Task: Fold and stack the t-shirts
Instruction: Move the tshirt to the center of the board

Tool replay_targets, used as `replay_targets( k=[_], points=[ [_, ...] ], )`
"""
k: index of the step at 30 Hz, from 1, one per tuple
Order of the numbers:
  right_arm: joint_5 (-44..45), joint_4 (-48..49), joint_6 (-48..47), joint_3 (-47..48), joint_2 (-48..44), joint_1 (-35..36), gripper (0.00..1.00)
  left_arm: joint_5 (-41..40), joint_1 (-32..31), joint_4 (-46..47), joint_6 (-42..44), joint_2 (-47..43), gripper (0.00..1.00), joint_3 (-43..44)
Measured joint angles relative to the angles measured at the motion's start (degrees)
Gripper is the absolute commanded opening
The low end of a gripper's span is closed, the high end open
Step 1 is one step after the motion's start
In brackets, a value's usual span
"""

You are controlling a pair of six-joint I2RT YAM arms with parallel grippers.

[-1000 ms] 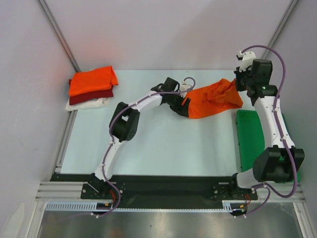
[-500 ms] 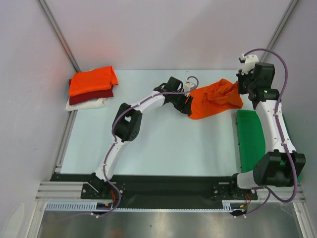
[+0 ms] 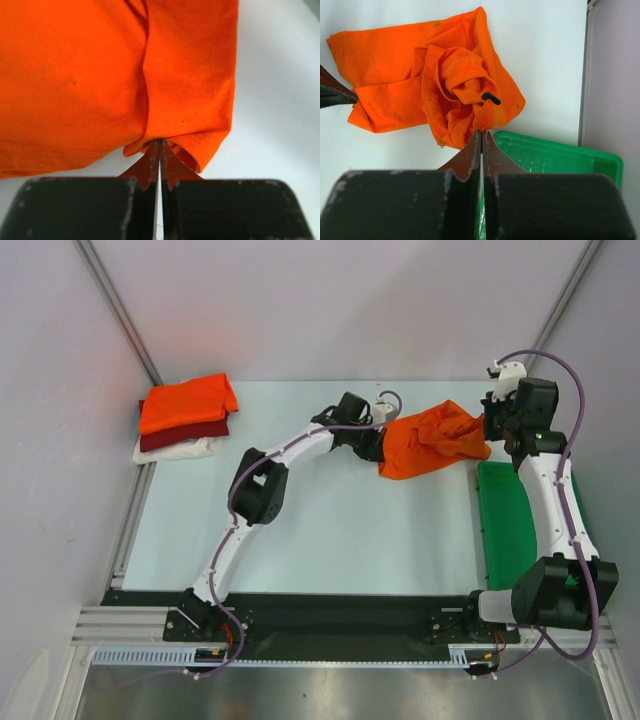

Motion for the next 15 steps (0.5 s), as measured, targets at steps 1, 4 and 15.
replay_targets(
  k=[1, 4, 15],
  points=[
    [0.0, 0.0, 0.2, -0.3, -0.4, -0.2, 0.00, 0.5, 0.1, 0.3, 0.0, -0.2, 0.00, 0.0],
    [-0.1, 0.0, 0.5, -0.9, -1.2, -0.7, 0.00, 2.6, 0.7, 1.3, -0.6, -2.3, 0.01, -3.0],
    [-4.7, -1.7, 2.0, 1.2, -5.0, 4.1, 0.00, 4.9, 8.1, -0.4, 6.4, -39.1, 0.00, -29.9]
  ],
)
